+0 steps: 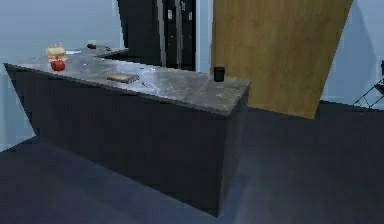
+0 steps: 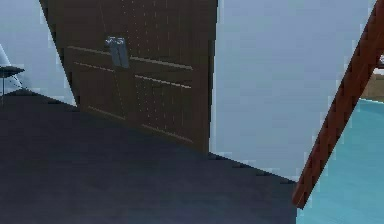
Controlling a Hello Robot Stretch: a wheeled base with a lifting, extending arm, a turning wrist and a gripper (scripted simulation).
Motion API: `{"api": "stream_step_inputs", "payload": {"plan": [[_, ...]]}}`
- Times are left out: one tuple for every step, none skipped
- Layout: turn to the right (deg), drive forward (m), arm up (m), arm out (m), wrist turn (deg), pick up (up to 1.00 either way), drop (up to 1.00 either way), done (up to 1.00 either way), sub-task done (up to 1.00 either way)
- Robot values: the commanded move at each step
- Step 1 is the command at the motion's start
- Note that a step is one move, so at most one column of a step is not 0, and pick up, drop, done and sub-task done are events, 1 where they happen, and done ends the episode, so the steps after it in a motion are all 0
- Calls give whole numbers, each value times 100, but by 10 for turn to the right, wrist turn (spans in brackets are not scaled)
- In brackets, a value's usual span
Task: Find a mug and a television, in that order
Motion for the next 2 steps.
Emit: {"api": "stream_step_inputs", "payload": {"plan": [[0, 30, 0, 0, 0, 0, 0, 0, 0], [0, 0, 0, 0, 0, 0, 0, 0, 100]]}}
